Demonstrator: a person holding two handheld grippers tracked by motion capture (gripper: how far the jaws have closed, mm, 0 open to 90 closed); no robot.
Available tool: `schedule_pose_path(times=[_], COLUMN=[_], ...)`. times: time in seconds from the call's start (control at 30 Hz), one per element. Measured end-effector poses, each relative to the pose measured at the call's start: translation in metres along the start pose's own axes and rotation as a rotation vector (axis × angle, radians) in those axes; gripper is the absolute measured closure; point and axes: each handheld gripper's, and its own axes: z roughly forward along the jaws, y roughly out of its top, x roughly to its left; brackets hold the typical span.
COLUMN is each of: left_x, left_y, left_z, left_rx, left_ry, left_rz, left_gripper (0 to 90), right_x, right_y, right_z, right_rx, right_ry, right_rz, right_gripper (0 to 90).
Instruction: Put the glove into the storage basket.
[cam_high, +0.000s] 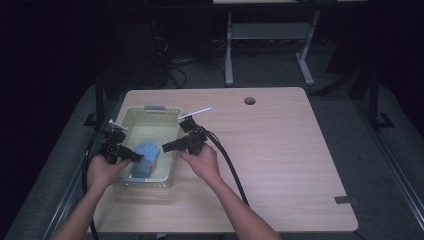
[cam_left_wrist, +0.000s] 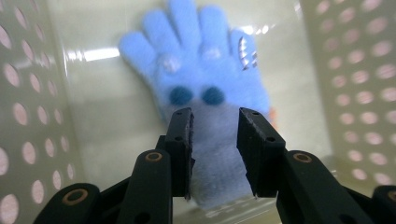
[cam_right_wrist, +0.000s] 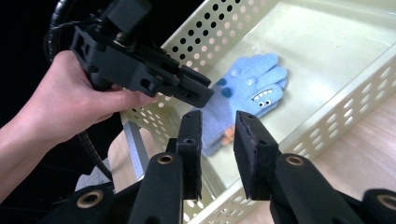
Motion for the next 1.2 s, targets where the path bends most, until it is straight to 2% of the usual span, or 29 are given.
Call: schedule_pose_path(times=[0.07, 0.17, 0.33, 0.67, 0.87, 1.2], left_x=[-0.001, -0.002, -0.002, -0.014, -0.022, -0.035], left_y=[0.0, 0.0, 0.001, 0.004, 0.006, 0.009], left_z=[-0.005, -0.011, -0.016, -0.021, -0.027, -0.027], left_rx=[-0.026, -0.072, -0.114, -0.15, -0.194, -0.217], left_ry=[-0.02, -0.058, -0.097, -0.128, -0.147, -0.169], left_rz=[0.007, -0.011, -0.018, 0.005, 0.012, 0.039], left_gripper=[65.0, 63.8, 63.4, 61.5, 57.2, 51.5], right_x=[-0.001, -0.003, -0.008, -0.019, -0.024, -0.035], right_y=[-0.001, -0.002, -0.006, -0.011, -0.013, -0.016], right_z=[-0.003, -0.006, -0.015, -0.038, -0.052, -0.072], right_rx=[-0.008, -0.016, -0.021, -0.047, -0.062, -0.078], right_ry=[-0.001, 0.007, 0.009, 0.011, 0.015, 0.014], right_rz=[0.002, 0.008, 0.014, 0.038, 0.049, 0.058], right_gripper=[71.4, 71.0, 69.1, 65.0, 60.3, 54.4])
